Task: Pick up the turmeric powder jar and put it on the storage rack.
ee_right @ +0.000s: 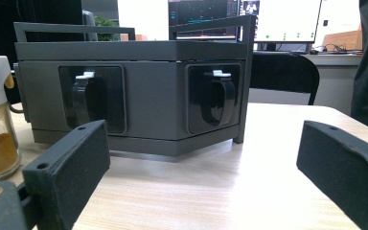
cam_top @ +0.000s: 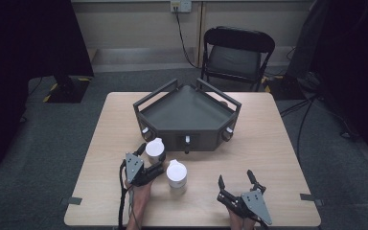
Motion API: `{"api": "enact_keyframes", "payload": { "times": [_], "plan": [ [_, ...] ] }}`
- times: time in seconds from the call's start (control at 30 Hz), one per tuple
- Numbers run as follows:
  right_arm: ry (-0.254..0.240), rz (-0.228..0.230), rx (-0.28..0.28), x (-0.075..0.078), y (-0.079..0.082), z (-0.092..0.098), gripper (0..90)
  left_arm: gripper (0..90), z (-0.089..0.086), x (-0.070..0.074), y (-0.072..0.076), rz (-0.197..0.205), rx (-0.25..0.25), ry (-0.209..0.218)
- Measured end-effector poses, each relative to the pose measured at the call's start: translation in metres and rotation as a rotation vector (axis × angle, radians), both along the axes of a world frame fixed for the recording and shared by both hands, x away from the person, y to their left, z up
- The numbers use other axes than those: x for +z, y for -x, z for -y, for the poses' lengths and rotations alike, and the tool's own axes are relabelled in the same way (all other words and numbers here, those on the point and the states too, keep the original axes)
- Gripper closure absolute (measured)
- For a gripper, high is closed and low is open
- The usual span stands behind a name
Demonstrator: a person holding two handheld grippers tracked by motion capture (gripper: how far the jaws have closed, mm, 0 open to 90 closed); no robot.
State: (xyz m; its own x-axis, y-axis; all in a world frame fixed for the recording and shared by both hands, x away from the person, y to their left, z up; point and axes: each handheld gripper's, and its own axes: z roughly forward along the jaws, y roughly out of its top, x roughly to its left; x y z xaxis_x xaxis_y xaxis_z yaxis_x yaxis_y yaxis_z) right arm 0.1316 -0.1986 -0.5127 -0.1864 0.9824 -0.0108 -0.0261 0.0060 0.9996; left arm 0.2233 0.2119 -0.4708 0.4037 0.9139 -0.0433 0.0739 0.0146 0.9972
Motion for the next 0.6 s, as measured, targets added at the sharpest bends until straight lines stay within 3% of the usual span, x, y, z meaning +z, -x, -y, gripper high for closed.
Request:
{"api": "enact_keyframes", "payload": {
  "times": [0.3, 0.6],
  "plan": [
    [0.0, 0.0, 0.0, 0.0, 0.0, 0.0, 2.8, 28.6, 0.0024, -0.0013, -0.0051, -0.018, -0.008, -0.008],
    [0.001, 0.0, 0.0, 0.0, 0.0, 0.0001, 2.8, 30.6, 0.0061, -0.003, -0.0042, -0.003, 0.003, -0.016]
  ]
}}
